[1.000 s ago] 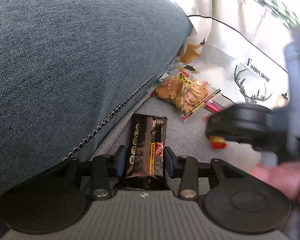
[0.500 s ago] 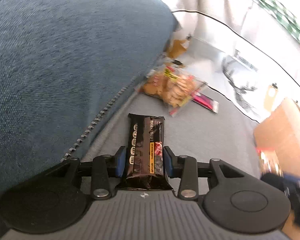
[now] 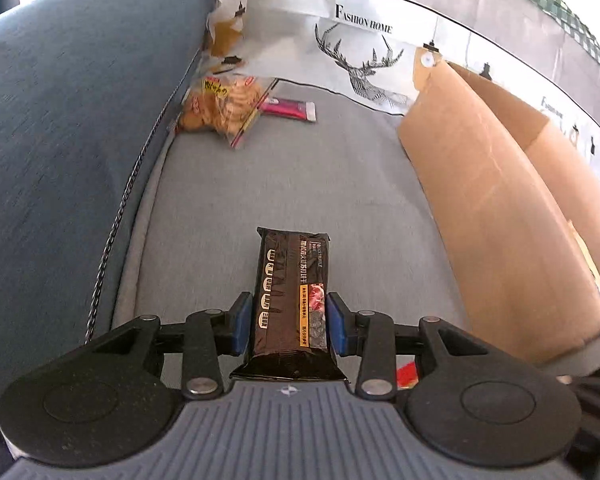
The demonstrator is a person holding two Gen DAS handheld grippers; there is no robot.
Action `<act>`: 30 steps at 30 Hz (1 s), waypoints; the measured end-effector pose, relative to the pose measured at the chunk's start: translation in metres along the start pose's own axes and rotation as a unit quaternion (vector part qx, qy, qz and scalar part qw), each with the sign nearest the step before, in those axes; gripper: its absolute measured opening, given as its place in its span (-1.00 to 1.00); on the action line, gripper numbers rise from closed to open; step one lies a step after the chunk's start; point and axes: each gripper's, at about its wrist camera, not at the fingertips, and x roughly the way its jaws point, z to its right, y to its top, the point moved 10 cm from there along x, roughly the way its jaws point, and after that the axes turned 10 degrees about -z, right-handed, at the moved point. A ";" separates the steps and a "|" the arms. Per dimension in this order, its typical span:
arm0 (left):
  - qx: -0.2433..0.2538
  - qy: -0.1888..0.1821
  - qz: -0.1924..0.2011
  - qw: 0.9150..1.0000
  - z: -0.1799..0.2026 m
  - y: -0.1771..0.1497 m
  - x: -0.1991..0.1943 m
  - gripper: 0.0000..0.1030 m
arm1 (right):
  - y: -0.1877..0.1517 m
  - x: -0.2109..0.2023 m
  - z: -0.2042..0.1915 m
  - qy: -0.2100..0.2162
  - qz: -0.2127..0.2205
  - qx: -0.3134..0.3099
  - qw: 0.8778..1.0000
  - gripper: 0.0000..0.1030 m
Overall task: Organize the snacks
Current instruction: 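Close right gripper on the red-gold packet while left gripper holds the chocolate bar, then lift the red-gold packet with right gripper while left gripper lifts the chocolate bar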
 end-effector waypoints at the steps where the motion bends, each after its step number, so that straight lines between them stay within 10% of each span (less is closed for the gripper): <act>1: -0.003 -0.002 -0.001 1.000 -0.001 -0.003 -0.002 -0.16 | -0.007 0.007 0.000 -0.011 -0.013 -0.007 1.000 -0.64; 30: -0.011 0.023 -0.076 0.997 -0.001 -0.007 0.035 -0.13 | -0.026 0.038 0.025 -0.016 -0.081 0.025 0.996 -0.60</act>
